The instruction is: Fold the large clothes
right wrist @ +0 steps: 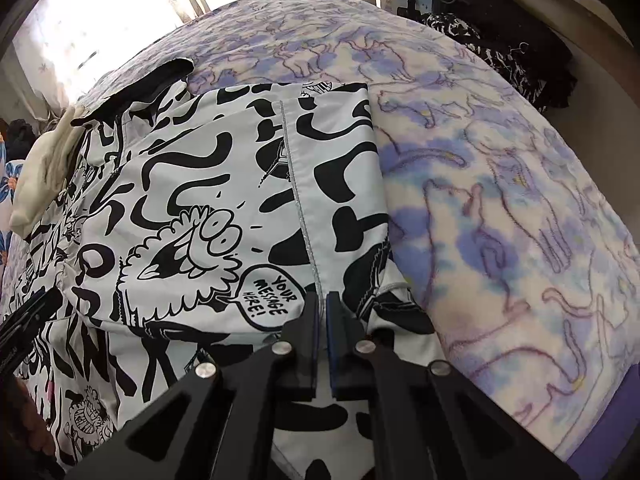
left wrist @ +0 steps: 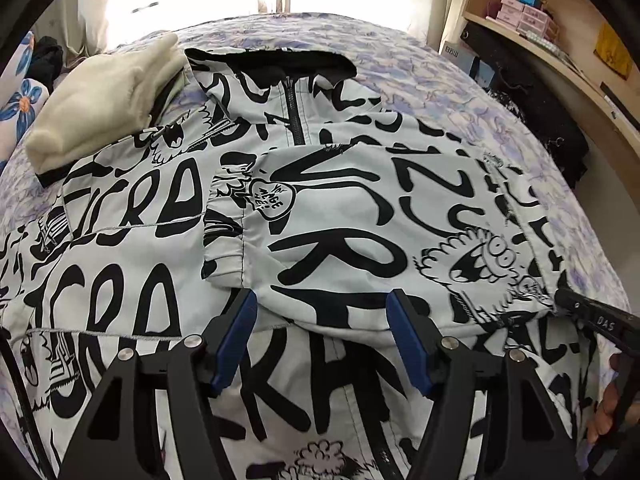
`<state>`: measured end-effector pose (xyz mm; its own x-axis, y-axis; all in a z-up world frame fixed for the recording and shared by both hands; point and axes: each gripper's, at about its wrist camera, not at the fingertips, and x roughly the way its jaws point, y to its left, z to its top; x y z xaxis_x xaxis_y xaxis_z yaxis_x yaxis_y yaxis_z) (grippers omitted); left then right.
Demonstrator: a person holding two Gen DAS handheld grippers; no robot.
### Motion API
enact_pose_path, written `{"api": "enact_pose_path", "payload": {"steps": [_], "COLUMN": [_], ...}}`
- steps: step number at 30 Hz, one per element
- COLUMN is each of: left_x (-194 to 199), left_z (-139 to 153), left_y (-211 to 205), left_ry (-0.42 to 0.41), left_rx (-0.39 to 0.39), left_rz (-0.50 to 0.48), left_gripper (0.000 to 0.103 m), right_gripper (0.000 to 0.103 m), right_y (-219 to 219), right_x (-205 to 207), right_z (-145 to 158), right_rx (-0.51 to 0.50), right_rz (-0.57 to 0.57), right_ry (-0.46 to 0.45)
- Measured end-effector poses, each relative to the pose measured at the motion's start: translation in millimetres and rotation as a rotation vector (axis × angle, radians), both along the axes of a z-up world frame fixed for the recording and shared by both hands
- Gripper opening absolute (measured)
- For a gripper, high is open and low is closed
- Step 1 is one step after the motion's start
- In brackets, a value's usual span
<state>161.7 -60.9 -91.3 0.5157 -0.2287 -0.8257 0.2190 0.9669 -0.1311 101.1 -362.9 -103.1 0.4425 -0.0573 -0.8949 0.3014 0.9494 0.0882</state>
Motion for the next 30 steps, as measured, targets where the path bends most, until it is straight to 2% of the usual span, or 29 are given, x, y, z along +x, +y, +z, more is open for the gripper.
{"api": "enact_pose_path", "payload": {"steps": [6,9,18,30], "left_x": [-21,-32,-75,-110], "left_z": [18,26,49,55], "left_y": [2,5,28,74], "left_ry": [-0.019,-0.028,-0.056,-0.04], "left_rx": [-0.033,-0.04,-0.021,-0.006], "left_rz": [-0.008,-0.01,-0.004,0.049], "left_gripper": [0.066,0.072,0.074,0.077], "right_gripper": [0.003,0.003,0.004,0.004], "right_y": [13,24,68,127], "right_x": [-19,-31,-57,-71], "right_z": [10,15,30,41], "right_rx": [0.023,0.035,0.1,0.109], "right_rz": [0.02,0.037,0.119,0.223], "right_ry": [-0.007,-0.011,-0.037,-0.074]}}
